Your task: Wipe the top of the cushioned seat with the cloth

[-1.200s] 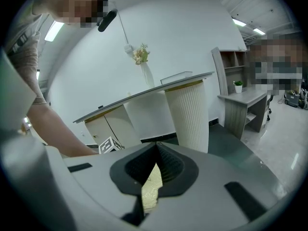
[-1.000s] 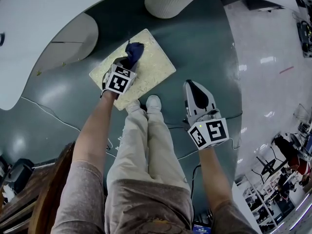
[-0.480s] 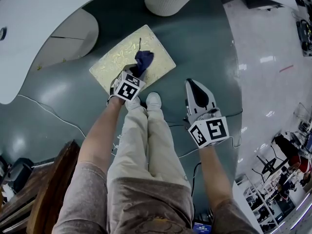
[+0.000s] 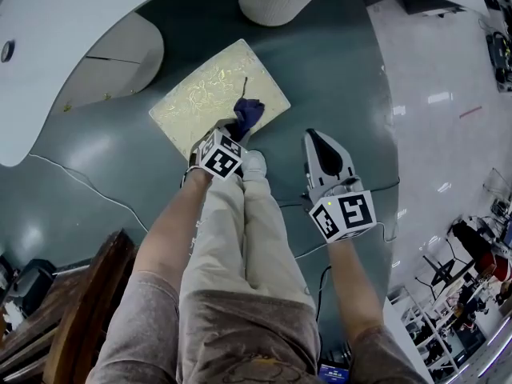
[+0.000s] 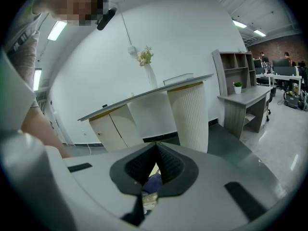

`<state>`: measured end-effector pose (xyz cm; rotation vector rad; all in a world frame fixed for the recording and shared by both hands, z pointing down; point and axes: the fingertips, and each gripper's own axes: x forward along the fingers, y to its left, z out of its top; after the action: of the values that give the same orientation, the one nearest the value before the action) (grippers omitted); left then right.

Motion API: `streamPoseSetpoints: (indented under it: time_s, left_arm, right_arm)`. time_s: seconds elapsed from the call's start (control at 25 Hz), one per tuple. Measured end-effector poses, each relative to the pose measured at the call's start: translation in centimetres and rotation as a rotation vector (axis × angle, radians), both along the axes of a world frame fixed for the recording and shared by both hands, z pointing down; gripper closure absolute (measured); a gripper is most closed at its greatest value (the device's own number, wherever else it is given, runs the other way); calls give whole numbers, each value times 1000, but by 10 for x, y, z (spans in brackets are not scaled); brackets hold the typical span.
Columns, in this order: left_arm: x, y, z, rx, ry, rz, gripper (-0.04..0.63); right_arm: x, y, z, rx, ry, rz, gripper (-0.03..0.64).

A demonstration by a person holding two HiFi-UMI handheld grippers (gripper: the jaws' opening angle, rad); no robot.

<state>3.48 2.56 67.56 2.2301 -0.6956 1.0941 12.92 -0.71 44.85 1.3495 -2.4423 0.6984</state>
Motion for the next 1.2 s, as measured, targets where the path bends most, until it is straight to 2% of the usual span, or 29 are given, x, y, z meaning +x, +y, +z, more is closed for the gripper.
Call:
streamPoseSetpoints:
  time_s: [0.44, 0.68, 0.96, 1.2]
  left_arm:
    - [22, 49, -9, -63, 77, 58, 505]
    - [15, 49, -23, -61, 122, 26, 505]
    - [-20, 26, -51, -5, 122, -25, 505]
    - [-75, -13, -61, 79, 70, -114, 505]
  right_arm:
    - [-1, 1, 3, -13, 6, 7, 612]
    - [-11, 1, 5, -9, -6, -15, 612]
    - [-26, -3, 9, -6, -9, -42, 612]
    - [-37, -3, 11, -13, -7, -67, 612]
